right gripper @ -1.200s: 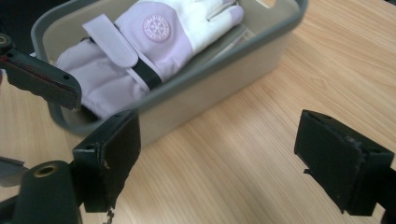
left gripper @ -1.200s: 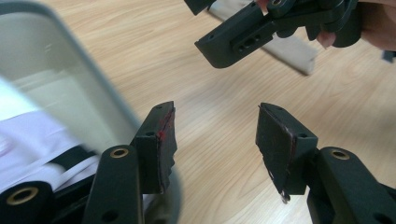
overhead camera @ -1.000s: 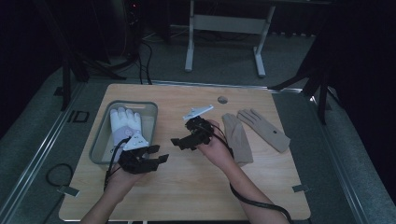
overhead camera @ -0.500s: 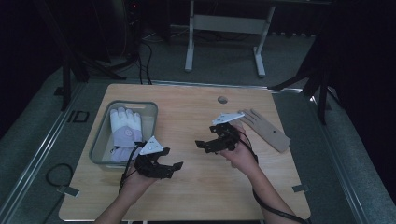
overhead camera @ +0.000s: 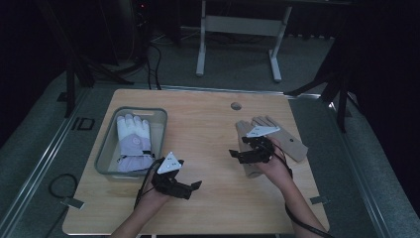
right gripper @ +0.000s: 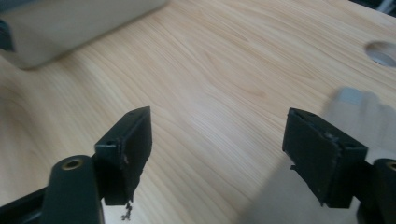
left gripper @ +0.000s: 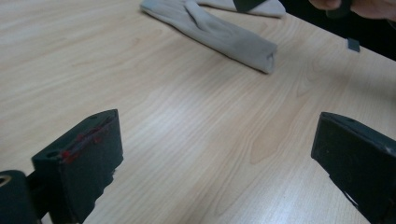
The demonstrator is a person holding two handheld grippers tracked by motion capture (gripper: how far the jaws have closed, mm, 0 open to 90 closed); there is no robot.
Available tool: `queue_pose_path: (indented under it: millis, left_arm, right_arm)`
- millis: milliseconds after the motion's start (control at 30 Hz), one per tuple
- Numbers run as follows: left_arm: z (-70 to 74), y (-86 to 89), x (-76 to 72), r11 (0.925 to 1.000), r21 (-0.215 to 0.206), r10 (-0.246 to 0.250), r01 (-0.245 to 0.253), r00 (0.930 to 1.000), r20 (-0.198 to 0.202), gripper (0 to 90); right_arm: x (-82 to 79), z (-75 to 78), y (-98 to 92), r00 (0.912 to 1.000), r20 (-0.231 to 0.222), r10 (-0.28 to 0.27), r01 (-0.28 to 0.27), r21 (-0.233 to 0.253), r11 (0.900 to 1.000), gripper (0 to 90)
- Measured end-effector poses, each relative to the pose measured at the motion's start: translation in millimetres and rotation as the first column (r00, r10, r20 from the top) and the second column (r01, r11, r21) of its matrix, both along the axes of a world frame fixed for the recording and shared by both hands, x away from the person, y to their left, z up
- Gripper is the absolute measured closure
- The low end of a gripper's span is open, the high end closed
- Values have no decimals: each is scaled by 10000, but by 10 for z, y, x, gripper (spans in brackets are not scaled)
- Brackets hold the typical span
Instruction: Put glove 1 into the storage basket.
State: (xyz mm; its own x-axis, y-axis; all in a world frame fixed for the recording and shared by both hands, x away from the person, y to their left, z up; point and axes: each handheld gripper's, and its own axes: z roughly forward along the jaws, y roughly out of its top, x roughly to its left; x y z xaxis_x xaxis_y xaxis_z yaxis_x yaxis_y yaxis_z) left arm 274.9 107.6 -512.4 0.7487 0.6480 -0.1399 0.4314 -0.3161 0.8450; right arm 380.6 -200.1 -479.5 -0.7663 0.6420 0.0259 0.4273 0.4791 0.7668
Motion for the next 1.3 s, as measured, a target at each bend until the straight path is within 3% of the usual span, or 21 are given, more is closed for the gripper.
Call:
queue_pose_path:
  millis: [267,400,600,733,900,1000,1100,1167,1300]
  left_arm:
    - [-240,-103,-82,9983,389,-437,429,9988,213,21]
    - [-301,-111,-113,9984,228,-534,526,9978,385,21]
    - [-314,-61,-138,9988,20,-493,493,9967,646,21]
    - [-327,-26,-136,9993,-147,-341,350,9979,551,21]
    - [-346,-29,-152,9989,-14,-457,458,9975,537,21]
    - [-355,-32,-151,9989,53,-472,470,9975,517,21]
    - [-364,-41,-149,9989,61,-468,465,9979,459,22]
    - [-367,-46,-152,9989,73,-475,473,9978,454,21]
    - [-371,-53,-154,9989,20,-466,466,9980,431,22]
  right_arm:
    - [175,-158,-356,9963,185,-844,848,-235,9961,399]
    - [308,-251,-479,9927,79,-1200,1203,-361,9921,439]
    - [500,-394,-536,9901,36,-1403,1400,-867,9863,440]
    - [584,-505,-527,9876,24,-1568,1564,-903,9836,421]
    - [631,-693,-500,9851,-229,-1703,1661,-1266,9779,399]
    - [601,-724,-506,9861,-164,-1656,1631,-1018,9813,508]
    - [547,-714,-469,9843,-243,-1748,1720,-903,9810,717]
    - [507,-707,-414,9804,-185,-1963,1935,-1002,9760,750]
    - [433,-644,-269,9734,-514,-2231,2198,-632,9735,769]
